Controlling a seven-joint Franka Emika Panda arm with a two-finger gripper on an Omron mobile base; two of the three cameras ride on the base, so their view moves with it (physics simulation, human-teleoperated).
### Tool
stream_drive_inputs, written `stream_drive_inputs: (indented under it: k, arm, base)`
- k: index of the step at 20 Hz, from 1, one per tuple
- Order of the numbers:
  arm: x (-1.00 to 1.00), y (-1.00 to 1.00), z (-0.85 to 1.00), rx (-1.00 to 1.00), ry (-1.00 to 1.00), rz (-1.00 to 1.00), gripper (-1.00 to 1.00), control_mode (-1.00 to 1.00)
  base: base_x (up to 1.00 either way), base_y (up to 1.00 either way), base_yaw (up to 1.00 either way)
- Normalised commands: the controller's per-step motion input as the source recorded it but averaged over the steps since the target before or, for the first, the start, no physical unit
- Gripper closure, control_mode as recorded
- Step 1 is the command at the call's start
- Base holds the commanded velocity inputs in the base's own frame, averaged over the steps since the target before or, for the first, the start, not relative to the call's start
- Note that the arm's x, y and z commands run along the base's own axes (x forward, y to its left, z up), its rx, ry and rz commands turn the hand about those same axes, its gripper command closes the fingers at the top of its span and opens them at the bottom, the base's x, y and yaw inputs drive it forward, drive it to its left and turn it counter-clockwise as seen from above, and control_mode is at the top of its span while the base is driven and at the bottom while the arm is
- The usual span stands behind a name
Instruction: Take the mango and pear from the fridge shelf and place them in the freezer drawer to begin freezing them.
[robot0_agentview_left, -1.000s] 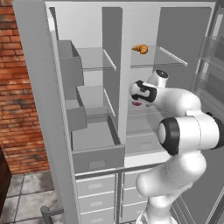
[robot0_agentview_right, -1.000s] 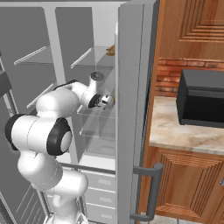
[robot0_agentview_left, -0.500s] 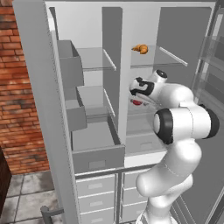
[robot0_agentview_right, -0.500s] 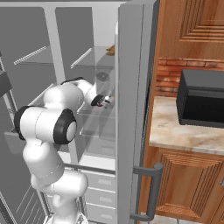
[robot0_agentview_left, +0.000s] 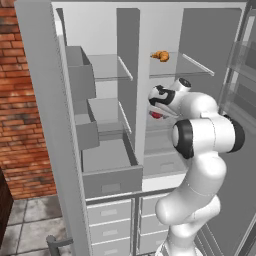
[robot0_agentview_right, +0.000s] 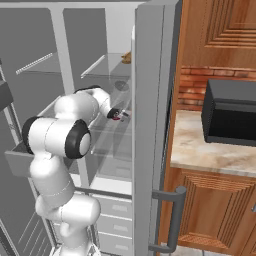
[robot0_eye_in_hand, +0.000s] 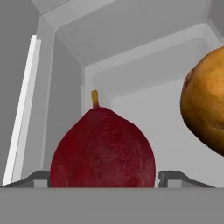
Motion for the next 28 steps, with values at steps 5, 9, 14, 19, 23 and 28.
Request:
stream_drive_inputs:
  k: [5, 9, 14, 19, 23, 28]
  arm:
    - [-0.10, 0.18, -0.28, 0.00, -0.06, 0.00, 1.00, -1.00]
    - [-0.81, 0.19, -0.02, 0.01, -0.08, -0.02, 1.00, -1.00]
    - [-1.00, 0.13, 0.50, 0.00, 0.00, -0.02, 1.00, -1.00]
    - [-1.00, 0.10, 0.95, 0.00, 0.07, -0.03, 1.00, -1.00]
    - [-1.00, 0.25, 0.41, 0.00, 0.12, -0.01, 1.00, -1.00]
    - [-0.94, 0.63, 0.01, 0.00, 0.14, 0.00, 1.00, -1.00]
  base:
    - [0.00, 0.00, 0.00]
    - [0.00, 0.00, 0.00]
    - [0.00, 0.00, 0.00]
    - [0.00, 0.00, 0.00]
    - [0.00, 0.00, 0.00]
    - [0.00, 0.00, 0.00]
